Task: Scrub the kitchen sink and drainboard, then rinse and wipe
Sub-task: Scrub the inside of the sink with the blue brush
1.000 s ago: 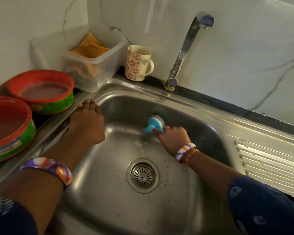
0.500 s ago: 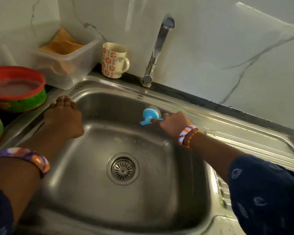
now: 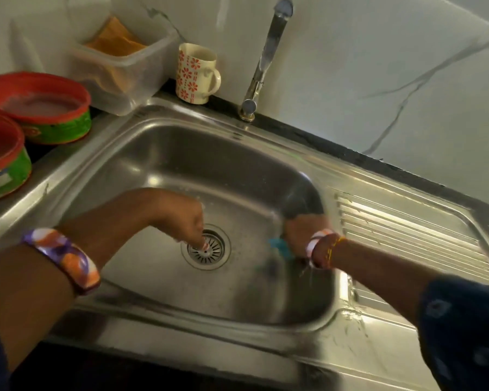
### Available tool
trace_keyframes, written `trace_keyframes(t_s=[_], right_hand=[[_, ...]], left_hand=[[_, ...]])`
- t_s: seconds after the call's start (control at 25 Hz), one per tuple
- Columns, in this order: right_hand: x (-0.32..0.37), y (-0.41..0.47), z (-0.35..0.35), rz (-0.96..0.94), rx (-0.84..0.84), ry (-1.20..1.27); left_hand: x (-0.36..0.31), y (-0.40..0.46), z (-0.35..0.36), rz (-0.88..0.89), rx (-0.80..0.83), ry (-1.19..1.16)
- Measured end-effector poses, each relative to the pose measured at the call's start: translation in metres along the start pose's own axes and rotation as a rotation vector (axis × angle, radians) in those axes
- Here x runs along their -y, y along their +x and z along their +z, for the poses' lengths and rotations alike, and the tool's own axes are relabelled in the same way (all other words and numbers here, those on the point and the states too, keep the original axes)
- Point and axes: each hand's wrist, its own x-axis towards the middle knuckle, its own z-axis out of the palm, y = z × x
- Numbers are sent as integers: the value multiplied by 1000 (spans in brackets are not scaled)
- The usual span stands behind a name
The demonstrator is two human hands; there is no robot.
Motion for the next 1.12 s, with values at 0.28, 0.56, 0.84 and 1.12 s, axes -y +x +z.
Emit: trace_keyframes(t_s=[0.28,0.56,0.84,1.12], right_hand=[[-9,-1,-30,-76,636,402],[-12,11,-49,-56,448,168],[-18,16,-74,-41,256,128],[37,50,-176,-224,-275,1098]], left_hand=[[-30,-23,41,50,292,-199],[-26,-26,49,34,228,-242],[-6,-62,47,16,-85,-158],[60,-123,7,-456,-732,27]])
